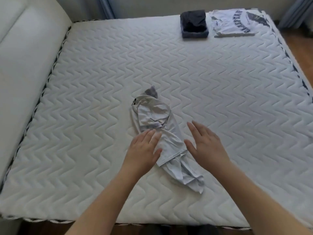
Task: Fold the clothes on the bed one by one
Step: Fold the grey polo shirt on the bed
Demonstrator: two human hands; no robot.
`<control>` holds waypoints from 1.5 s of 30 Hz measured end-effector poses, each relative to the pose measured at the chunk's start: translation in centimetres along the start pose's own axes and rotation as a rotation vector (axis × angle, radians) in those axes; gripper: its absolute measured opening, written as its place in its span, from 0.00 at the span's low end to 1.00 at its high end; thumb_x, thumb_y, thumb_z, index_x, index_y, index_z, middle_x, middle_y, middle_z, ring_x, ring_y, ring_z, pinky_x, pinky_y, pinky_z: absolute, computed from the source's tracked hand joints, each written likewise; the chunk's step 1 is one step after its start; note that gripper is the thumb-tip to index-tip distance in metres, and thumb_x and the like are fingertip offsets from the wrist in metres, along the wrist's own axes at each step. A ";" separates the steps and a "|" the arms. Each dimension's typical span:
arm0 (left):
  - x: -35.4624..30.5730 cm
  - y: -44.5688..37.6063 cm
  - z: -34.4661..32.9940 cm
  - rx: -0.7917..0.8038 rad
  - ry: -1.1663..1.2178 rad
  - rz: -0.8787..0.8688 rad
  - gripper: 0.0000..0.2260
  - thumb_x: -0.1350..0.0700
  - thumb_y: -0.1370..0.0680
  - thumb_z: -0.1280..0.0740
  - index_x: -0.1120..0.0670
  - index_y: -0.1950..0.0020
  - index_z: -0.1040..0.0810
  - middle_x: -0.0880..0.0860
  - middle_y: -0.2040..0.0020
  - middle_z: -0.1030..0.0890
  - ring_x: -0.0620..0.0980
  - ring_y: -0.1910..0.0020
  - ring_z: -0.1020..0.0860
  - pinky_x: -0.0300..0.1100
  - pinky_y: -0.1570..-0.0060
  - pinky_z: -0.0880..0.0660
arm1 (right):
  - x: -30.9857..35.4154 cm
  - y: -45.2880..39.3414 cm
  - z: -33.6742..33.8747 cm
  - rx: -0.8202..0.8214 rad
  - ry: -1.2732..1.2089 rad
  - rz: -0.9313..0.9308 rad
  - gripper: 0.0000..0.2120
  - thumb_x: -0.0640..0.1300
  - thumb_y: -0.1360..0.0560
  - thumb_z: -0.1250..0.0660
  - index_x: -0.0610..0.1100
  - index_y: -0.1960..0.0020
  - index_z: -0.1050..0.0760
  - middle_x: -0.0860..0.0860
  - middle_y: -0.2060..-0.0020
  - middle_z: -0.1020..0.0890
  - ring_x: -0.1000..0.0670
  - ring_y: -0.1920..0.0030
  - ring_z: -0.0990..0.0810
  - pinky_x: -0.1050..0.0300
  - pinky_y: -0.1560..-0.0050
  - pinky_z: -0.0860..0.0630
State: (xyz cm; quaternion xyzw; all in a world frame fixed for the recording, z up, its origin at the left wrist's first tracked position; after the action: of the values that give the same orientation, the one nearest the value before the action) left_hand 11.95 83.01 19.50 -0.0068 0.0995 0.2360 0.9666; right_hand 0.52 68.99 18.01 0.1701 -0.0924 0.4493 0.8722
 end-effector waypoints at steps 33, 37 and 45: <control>3.9 -2.9 -38.1 0.627 0.126 0.220 0.39 0.65 0.23 0.37 0.49 0.20 0.55 0.58 0.22 0.48 0.60 0.27 0.42 0.52 0.34 0.32 | -17.6 2.5 -36.2 0.428 -0.069 -0.544 0.16 0.47 0.25 0.36 0.45 0.39 0.26 0.44 0.41 0.24 0.42 0.39 0.27 0.52 0.44 0.32; 4.4 -5.1 -37.0 0.487 0.120 0.228 0.21 0.68 0.21 0.43 0.57 0.29 0.34 0.59 0.35 0.32 0.60 0.42 0.29 0.52 0.46 0.27 | -18.2 2.9 -35.8 0.329 -0.268 -0.594 0.11 0.46 0.19 0.41 0.40 0.47 0.25 0.40 0.49 0.22 0.37 0.46 0.24 0.48 0.50 0.31; 6.8 -4.6 -30.6 0.260 0.363 0.503 0.12 0.61 0.24 0.42 0.51 0.65 0.40 0.49 0.66 0.33 0.55 0.65 0.32 0.48 0.69 0.44 | -19.2 4.0 -30.9 0.081 -0.715 -0.732 0.16 0.52 0.18 0.43 0.42 0.58 0.30 0.51 0.66 0.25 0.42 0.60 0.25 0.52 0.67 0.39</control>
State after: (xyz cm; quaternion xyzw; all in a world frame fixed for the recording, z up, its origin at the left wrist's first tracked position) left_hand 14.20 80.16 -11.94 0.0996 0.2978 0.4473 0.8375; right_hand -13.58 68.48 -15.73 0.3681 -0.3018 0.0313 0.8789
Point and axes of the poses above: each hand's wrist, its own y-axis away from the middle knuckle, its own z-axis out of the back of the hand, x = y × z, the point moved 10 cm from there along -y, towards the middle knuckle
